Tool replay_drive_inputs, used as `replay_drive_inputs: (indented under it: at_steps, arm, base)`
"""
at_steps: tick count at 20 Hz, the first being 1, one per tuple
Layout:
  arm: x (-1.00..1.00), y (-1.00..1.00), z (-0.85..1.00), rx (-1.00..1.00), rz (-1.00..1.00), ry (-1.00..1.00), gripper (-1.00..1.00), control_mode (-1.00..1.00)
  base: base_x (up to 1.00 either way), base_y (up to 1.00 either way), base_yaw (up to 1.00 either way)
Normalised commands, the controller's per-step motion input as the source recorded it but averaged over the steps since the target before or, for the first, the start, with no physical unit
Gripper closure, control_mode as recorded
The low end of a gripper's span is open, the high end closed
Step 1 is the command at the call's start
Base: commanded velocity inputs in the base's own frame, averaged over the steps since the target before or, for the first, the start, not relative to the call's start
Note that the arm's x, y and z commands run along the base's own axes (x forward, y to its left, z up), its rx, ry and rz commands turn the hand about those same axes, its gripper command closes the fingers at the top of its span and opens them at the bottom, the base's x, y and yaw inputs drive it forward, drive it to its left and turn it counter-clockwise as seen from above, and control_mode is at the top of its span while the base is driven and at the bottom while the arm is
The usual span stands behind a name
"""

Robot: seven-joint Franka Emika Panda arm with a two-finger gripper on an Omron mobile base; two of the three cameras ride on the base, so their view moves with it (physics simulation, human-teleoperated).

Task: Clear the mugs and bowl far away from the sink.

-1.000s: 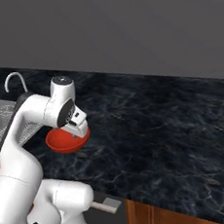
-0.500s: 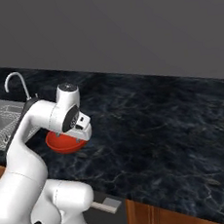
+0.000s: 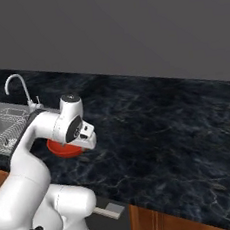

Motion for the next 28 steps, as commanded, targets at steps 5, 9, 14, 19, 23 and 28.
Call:
replay_drive_inputs:
  at_steps: [5, 9, 14, 19, 23, 28]
  arm:
    - [0.45, 0.0, -0.21, 0.0, 0.01, 0.01, -1.0, -1.0]
    - [0.4, 0.0, -0.24, 0.0, 0.01, 0.01, -1.0, -1.0]
    - [0.43, 0.0, -0.25, 0.0, 0.01, 0.06, -1.0, -1.0]
    - [0.48, 0.01, -0.11, 0.0, 0.0, 0.07, -1.0, -1.0]
    - [0.39, 0.0, -0.11, 0.0, 0.02, 0.04, -1.0, -1.0]
    - [0.41, 0.0, -0.29, 0.0, 0.04, 0.03, -1.0, -1.0]
  base:
    - [0.0, 0.0, 0.0]
    - [0.0, 0.0, 0.0]
    - [0.0, 0.0, 0.0]
    - [0.0, 0.0, 0.0]
    - [0.0, 0.0, 0.0]
    - [0.0, 0.0, 0.0]
